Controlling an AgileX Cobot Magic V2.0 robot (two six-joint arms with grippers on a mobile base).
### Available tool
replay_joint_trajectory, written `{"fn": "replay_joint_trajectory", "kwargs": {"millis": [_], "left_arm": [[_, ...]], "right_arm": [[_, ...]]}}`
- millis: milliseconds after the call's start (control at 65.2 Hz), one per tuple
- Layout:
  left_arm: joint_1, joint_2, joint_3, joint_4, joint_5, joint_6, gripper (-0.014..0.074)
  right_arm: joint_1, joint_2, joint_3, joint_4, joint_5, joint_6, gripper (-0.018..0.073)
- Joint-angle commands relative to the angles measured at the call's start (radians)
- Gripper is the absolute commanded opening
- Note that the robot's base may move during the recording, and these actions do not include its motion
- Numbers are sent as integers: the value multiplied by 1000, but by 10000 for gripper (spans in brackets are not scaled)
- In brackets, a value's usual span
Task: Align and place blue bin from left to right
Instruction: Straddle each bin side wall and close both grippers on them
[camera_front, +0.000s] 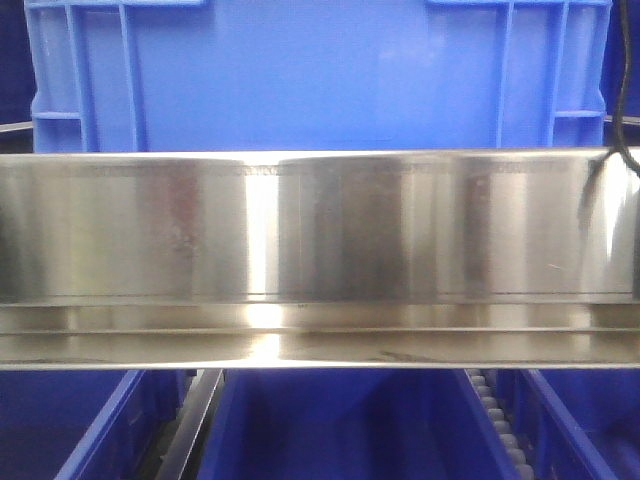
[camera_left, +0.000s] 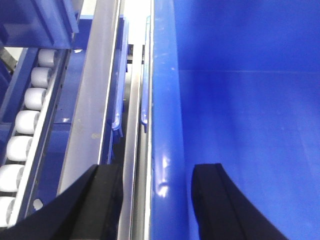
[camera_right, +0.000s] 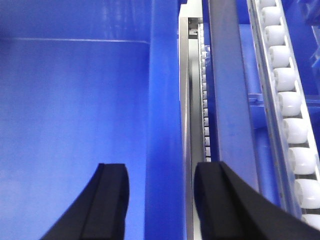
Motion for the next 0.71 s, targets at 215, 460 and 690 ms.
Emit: {"fn": "replay_joint_trajectory", "kwargs": {"millis": [215,460,690], "left_arm": [[-6,4,-8,-33,-1,-7,253],[-6,8,-8,-37,0,-7,253],[-6,19,-8,-37,5,-7,253]], "right_arm": [[-1,7,-5,-15,-17,2,216],[-1,7,-5,-15,-21,2,216],[-1,7,-5,-15,-21,2,216]]}}
